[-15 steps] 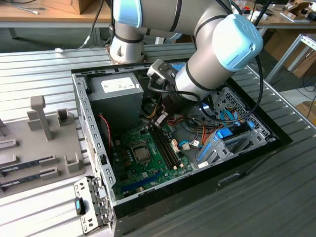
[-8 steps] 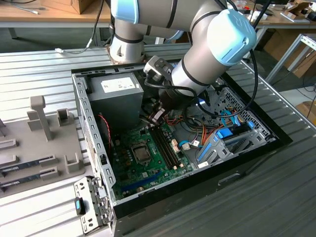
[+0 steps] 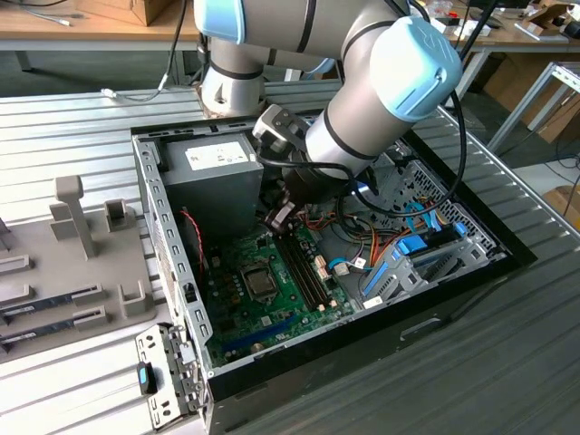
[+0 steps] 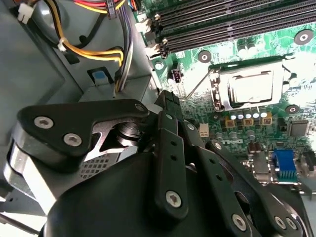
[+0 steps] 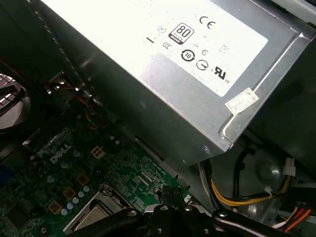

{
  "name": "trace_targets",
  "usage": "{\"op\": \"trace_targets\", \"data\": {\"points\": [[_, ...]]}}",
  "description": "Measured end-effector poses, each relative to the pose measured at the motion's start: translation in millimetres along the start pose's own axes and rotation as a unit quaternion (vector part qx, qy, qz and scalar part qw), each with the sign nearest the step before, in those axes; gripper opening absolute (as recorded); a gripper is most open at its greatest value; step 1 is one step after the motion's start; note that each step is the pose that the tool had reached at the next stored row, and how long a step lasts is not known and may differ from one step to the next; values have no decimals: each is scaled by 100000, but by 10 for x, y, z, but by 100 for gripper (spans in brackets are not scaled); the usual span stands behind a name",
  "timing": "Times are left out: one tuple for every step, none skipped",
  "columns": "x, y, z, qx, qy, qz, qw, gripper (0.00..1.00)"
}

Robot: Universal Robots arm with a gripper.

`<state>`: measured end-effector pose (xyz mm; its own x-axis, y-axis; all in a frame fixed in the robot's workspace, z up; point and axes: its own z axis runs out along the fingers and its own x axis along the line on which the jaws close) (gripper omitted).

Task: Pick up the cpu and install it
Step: 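Install the first cpu locking lever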

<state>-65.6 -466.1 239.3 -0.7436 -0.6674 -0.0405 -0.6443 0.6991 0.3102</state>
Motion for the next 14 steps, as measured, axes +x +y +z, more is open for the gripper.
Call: {"op": "trace_targets", "data": {"points": [[9,-1,-1,-18,140,-440,99999,11],[15,-1,-1,-25,217,-697,99997,11],[21,-2,-2,-34,307,-970,99995,11],[30,-7,-4,-52,435,-1367,99990,11],[37,-16,-7,-64,521,-1642,99985,11],[46,-25,-10,-71,574,-1796,99982,11],[67,-47,-18,-76,661,-2043,99977,11],[79,-59,-22,-85,705,-2202,99973,11],[100,-81,-30,-104,804,-2509,99965,11],[108,-89,-34,-107,850,-2633,99962,11],[116,-98,-36,-112,886,-2752,99958,11],[128,-110,-41,-118,941,-2925,99953,11],[135,-117,-43,-127,980,-3049,99949,11],[141,-124,-46,-129,1027,-3180,99944,11]]}}
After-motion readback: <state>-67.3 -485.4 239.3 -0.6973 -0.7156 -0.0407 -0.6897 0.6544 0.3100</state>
